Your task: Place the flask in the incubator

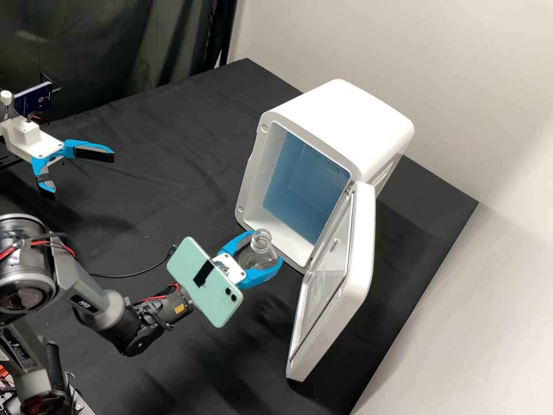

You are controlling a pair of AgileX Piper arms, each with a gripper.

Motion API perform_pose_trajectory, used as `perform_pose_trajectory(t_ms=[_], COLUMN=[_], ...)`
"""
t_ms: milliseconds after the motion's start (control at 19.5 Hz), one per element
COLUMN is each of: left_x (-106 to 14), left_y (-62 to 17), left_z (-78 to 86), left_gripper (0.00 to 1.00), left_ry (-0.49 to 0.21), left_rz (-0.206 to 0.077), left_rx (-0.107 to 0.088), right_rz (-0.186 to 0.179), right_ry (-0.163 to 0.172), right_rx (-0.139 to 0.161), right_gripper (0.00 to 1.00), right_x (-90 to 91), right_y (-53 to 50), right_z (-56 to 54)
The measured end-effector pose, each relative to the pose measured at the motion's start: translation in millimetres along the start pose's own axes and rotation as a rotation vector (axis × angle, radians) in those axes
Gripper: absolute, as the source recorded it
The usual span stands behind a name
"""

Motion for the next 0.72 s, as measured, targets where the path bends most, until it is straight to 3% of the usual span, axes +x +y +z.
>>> perform_pose_trajectory(t_ms=[154,256,512,717], left_x=[0.0,0.0,0.0,0.0], left_y=[0.0,0.0,0.0,0.0], left_z=[0.0,0.0,0.0,0.0], left_gripper=[1.00,1.00,1.00,1.00], left_ry=[0.000,0.000,0.000,0.000], left_rz=[0.000,0.000,0.000,0.000], left_rx=[0.000,0.000,0.000,0.000], right_rz=[0.071,0.097,0.135,0.133], right_ry=[0.016,0.030,0.085,0.104], right_rx=[0.016,0.024,0.032,0.037], right_gripper=[0.00,0.00,0.00,0.00], right_x=[22.2,33.9,58.6,61.4], right_y=[11.8,15.8,22.2,20.5], right_z=[-4.2,-7.3,-19.1,-24.6])
